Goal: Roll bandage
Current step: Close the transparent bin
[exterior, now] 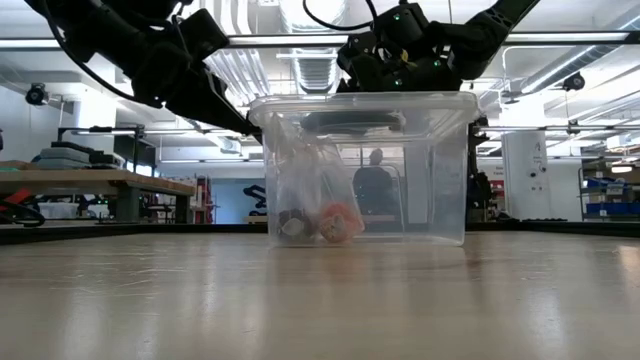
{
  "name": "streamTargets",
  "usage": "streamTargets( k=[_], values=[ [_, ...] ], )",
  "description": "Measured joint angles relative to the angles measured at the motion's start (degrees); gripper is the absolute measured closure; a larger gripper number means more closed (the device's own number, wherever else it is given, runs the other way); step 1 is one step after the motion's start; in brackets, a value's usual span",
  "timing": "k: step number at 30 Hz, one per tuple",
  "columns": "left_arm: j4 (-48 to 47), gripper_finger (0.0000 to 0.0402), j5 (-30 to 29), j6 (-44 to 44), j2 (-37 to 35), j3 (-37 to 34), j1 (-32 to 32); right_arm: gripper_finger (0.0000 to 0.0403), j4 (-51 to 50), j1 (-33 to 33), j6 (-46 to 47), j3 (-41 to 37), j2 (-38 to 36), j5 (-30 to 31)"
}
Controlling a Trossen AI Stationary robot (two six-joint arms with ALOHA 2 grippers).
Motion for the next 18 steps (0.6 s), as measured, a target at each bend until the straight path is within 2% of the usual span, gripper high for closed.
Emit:
streamTargets(
  k=[7, 13, 16, 18],
  values=[
    [1.96, 0.0287, -0.82, 0.71, 4.50, 2.02, 0.04, 0.0308, 0.09, 0.55, 0.18, -0.03, 0.53, 0.55],
    [-0.90, 0.0287, -0.36, 3.81, 5.54, 6.57, -0.03, 0.0322, -1.05, 0.56, 0.09, 0.09, 0.56, 0.17],
    [5.07, 0.0287, -0.66, 5.40, 5.43, 9.47, 0.02, 0.0326, -0.41, 0.79, 0.20, 0.28, 0.82, 0.55],
    [5.18, 0.0287, -0.93, 5.58, 4.94, 10.19, 0.11, 0.0329, -0.53, 0.88, 0.22, 0.24, 0.86, 0.46]
  ],
)
